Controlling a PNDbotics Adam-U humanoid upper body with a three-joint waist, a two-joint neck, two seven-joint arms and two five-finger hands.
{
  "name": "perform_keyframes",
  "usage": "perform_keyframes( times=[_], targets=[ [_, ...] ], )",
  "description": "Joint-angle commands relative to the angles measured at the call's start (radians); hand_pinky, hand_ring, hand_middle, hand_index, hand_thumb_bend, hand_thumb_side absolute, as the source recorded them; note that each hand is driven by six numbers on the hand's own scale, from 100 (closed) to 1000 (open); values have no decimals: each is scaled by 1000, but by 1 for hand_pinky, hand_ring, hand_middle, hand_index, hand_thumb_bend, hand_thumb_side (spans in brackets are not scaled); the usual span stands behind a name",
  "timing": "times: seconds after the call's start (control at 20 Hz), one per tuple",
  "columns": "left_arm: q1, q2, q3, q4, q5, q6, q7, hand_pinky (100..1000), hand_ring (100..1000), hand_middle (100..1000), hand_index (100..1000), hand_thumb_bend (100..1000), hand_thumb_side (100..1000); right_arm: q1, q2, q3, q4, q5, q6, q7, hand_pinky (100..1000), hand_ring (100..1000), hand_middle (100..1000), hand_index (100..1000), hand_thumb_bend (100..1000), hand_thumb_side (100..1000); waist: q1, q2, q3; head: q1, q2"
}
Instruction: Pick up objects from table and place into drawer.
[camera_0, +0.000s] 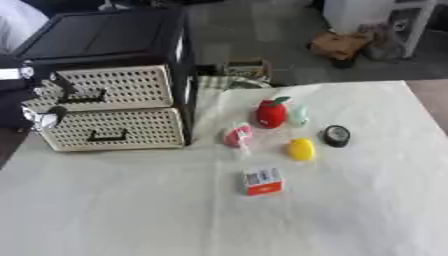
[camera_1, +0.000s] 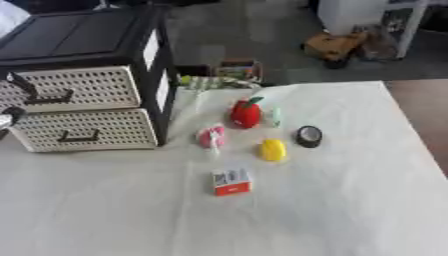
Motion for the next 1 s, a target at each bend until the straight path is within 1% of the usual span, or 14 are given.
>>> perform_keyframes(
  times=[0.05,0.2,0.25,0.3,0.55,1.0],
  targets=[
    [-21,16,3,1,-4,11,3,100,100,100,897,105,408,-11,-12,-5,-17,-5,-2,1,711,582,540,727,381,794,-3,-14,-3,-2,2],
    [-24,11,0,-1,2,18,15,100,100,100,904,105,408,-11,-10,-4,-17,-5,-2,3,711,582,539,726,384,792,-3,-10,-4,-4,7],
    [-24,11,-1,-4,3,17,19,100,100,100,905,111,392,-12,-9,-4,-17,-5,-2,3,711,582,539,726,381,783,-3,-8,-4,-6,9],
    [-23,11,-2,-6,3,16,22,100,100,100,907,105,408,-12,-9,-5,-17,-5,-2,4,711,582,538,726,386,792,-3,-6,-4,-7,11],
    [-19,12,0,-7,1,9,39,100,100,100,923,105,408,-14,-7,-5,-17,-4,-2,5,711,581,537,726,391,792,-6,-1,-8,-5,21],
    [-21,16,8,-14,-3,45,91,100,100,100,907,105,408,-15,-2,-5,-17,-2,0,15,712,580,533,724,396,802,-12,6,-10,-1,15]
  ],
)
